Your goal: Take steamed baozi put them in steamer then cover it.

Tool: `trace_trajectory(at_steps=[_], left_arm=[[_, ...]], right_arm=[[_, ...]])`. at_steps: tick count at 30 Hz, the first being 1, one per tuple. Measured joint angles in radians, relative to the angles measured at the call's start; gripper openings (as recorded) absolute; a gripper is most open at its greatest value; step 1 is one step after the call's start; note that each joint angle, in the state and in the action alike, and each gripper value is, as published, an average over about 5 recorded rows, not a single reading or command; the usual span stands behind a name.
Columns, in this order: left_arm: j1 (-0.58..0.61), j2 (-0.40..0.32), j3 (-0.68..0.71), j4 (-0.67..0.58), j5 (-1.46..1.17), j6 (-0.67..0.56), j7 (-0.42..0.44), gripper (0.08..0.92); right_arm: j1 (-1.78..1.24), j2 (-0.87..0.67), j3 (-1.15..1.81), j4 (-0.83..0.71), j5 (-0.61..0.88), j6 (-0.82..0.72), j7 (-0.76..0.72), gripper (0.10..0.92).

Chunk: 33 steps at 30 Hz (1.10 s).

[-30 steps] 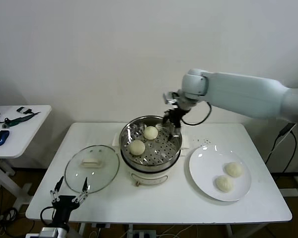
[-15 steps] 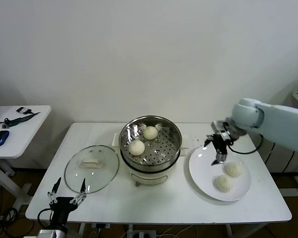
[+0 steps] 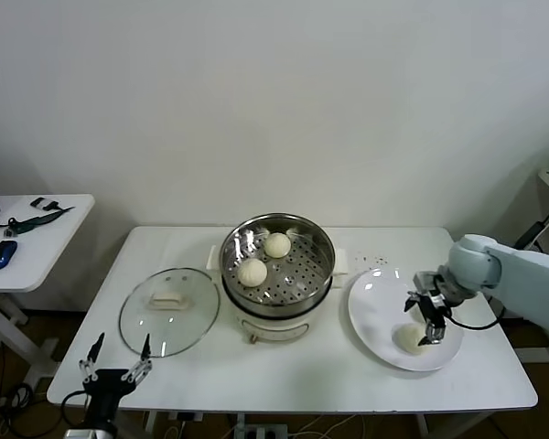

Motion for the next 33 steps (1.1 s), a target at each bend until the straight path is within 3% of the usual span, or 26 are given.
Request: trace_trajectory(at_steps=[10, 21, 33], left_arm=[[0.001, -0.001, -0.004, 0.007, 0.000, -0.001, -0.002, 0.823], [-0.001, -0.001, -0.005, 0.010, 0.000, -0.002, -0.004, 0.823], [0.006, 0.000, -0.007, -0.001, 0.000, -0.002, -0.005, 0.823]], right_arm=[[-0.075, 0.035, 0.054, -0.054, -0.034, 0.007, -0.013, 0.820], [-0.086, 0.044, 0.064, -0.078, -0.047, 0.017, -0.034, 0.688], [-0.025, 0.066, 0.054, -0.093, -0.064, 0.073, -0.051, 0.670]])
